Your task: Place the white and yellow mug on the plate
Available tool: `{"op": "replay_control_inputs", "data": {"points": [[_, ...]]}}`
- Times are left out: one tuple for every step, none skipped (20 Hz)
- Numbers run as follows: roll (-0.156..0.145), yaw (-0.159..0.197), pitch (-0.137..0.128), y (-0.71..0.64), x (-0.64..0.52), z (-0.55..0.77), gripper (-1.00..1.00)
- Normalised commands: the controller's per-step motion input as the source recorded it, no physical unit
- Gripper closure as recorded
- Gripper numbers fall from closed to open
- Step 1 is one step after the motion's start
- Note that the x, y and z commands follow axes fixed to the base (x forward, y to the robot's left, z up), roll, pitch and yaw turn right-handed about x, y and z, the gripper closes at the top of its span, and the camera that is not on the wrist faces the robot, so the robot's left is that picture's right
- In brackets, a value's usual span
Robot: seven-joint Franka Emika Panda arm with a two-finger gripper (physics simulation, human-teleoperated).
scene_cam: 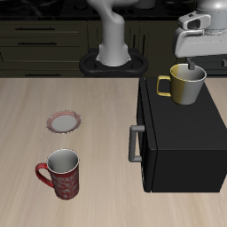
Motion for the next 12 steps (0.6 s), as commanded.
{"op": "replay_control_inputs", "data": {"points": [[0.000, 0.000, 0.000, -0.09, -0.05, 0.01, -1.00], [-0.006, -0.008, 0.071, 0.14, 0.15, -0.35, -1.00], [-0.004, -0.015, 0.012, -0.04, -0.03, -0.08, -1.00], [0.000, 0.000, 0.000, -0.10, -0.08, 0.02, -1.00], [0.077, 0.058, 0.041, 0.19, -0.03, -0.29, -1.00], [-0.048, 0.007, 0.016, 0.02, 0.08, -0.23, -1.00], [0.009, 0.011, 0.043, 0.02, 0.00, -0.19, -1.00], [-0.008, 0.014, -0.007, -0.07, -0.07, -0.05, -1.00], [-0.016, -0.007, 0.018, -0.05, 0.09, -0.14, -1.00], [0.001, -0.001, 0.034, -0.10, 0.05, -0.15, -1.00], [-0.030, 0.022, 0.022, -0.10, 0.06, -0.18, -1.00], [-0.004, -0.017, 0.067, -0.05, 0.03, -0.24, -1.00]]}}
